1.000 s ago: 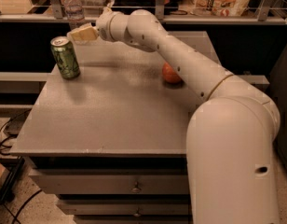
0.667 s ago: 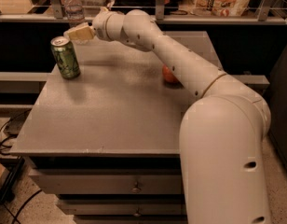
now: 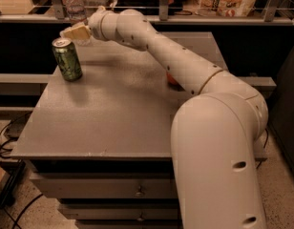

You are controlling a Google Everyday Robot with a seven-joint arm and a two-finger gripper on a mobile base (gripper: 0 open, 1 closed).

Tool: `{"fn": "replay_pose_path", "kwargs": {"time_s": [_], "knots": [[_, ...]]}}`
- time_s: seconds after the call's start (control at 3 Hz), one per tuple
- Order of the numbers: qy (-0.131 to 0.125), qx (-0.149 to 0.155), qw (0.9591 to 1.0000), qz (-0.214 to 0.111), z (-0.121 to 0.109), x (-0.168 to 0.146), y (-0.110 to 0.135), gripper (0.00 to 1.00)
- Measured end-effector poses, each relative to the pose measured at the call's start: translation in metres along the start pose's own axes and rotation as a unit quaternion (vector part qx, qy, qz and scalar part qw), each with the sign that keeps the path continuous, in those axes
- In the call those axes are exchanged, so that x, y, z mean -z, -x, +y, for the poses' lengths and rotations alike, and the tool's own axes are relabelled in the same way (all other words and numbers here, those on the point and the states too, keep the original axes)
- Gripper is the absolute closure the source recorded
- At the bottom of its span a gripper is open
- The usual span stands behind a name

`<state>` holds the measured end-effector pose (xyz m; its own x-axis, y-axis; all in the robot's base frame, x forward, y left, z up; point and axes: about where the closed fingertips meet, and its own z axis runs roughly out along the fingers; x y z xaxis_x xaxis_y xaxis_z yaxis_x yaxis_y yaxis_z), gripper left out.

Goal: Knock water bottle over

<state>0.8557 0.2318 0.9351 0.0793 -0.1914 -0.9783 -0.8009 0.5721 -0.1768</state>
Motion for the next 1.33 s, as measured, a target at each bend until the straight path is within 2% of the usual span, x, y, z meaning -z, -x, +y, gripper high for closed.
{"fn": "replay_pose_path", "kwargs": {"time_s": [1.33], "knots": [[-0.022,-0.017,0.9996,0.006,-0.008,-0.037,-0.006,0.00]]}}
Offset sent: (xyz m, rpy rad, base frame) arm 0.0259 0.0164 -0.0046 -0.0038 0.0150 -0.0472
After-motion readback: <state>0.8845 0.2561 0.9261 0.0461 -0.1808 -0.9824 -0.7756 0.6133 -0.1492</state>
